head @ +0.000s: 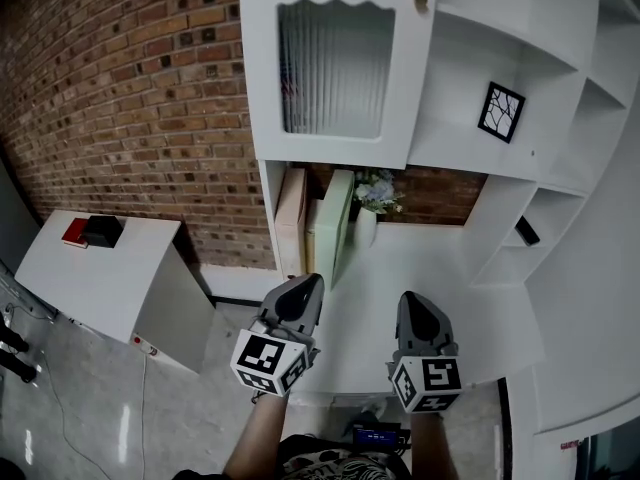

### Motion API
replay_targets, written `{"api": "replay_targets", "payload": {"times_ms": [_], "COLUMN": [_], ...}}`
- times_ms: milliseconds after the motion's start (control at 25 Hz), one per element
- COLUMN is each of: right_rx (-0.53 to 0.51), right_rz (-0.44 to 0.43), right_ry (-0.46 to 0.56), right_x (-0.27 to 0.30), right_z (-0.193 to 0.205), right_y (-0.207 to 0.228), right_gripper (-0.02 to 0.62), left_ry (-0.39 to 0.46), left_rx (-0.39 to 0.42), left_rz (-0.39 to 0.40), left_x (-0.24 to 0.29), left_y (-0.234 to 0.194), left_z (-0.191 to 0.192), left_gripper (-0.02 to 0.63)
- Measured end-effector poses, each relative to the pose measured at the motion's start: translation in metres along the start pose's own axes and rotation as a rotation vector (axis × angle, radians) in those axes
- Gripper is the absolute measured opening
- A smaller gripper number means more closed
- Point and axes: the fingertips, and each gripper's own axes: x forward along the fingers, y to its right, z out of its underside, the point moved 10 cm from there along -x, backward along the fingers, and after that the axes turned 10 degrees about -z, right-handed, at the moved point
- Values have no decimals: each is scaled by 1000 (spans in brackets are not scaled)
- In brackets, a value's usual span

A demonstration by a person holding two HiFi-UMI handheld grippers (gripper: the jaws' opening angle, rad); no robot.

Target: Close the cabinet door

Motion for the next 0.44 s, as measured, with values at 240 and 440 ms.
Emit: {"api": "replay_targets", "payload": {"times_ms": [240,440], "right_rx": [4,13], "right_rz": [5,0], "right_ry": [-2,-3], "right_x": [0,0], "right_z": [-1,1], "right_y": [5,7], "right_gripper": [0,2], "left_ry": [1,-10], "left_rx": [-38,19], "left_rz": [-4,-70], "left_x": [3,3], "left_y": [-1,-1], "left_z": [0,2], "left_gripper": [14,14]}}
